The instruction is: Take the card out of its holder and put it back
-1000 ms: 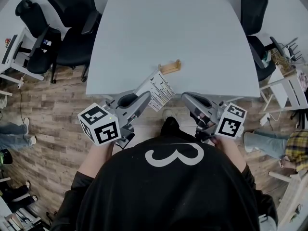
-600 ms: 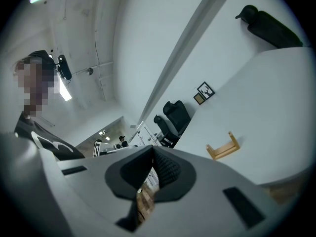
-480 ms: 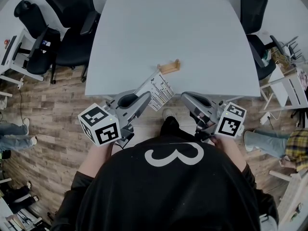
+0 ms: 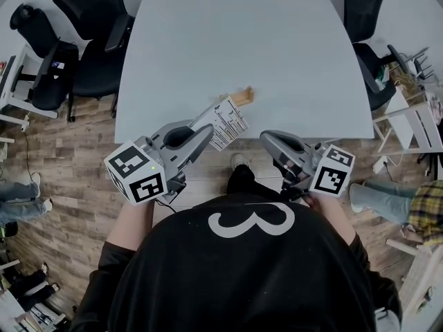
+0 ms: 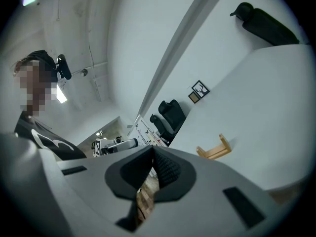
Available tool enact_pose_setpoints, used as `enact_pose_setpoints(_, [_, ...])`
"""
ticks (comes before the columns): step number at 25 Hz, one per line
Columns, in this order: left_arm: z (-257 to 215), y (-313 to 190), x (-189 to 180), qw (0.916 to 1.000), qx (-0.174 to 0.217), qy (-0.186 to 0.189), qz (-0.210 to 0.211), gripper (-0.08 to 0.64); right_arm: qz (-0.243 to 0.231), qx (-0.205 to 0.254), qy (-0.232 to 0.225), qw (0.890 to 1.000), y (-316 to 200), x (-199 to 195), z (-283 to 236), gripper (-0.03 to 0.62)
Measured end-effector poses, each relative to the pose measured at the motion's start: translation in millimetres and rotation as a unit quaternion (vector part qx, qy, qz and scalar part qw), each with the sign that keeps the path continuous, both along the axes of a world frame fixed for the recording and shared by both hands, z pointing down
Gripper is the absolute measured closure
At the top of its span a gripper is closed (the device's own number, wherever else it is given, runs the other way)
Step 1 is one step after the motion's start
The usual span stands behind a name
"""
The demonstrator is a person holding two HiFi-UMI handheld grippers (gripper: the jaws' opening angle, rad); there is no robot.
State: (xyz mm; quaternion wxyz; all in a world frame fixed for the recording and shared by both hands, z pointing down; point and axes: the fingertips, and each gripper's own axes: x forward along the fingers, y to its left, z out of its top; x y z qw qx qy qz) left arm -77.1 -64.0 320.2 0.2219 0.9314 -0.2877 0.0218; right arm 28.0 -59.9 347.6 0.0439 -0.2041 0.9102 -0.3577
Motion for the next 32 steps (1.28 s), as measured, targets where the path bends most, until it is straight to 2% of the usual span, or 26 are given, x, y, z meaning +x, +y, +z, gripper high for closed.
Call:
enact_pose_setpoints(6, [-4.5,-46.3,8.8,0.9993,0.02,-0.026,0.02,0.535,0.004,-0.018,0.003,1.0,-38.2,10.7,6.1,0.583])
enact_pose_setpoints(14, [-0.1,-112.9,9.8,0.9987,0.012,-0.031,0.039,0.535,0.007,-0.048,0.008,0.999,-97.7,14.9,13.0,0.583])
enact_pose_setpoints(25, [29.2,-140.0,21.1,0.9931,0.032,-0.082,0.077,0.535,0.005,-0.064,0.012,0.998,-118.7,20.5,34.6,0.583])
enact_pose_setpoints(32, [50.0,-144.1,28.7,0.986,0.043,-0.116,0.113,0.535,0.008,-0.074,0.019,0.997,-130.6,21.6,41.8,0.583])
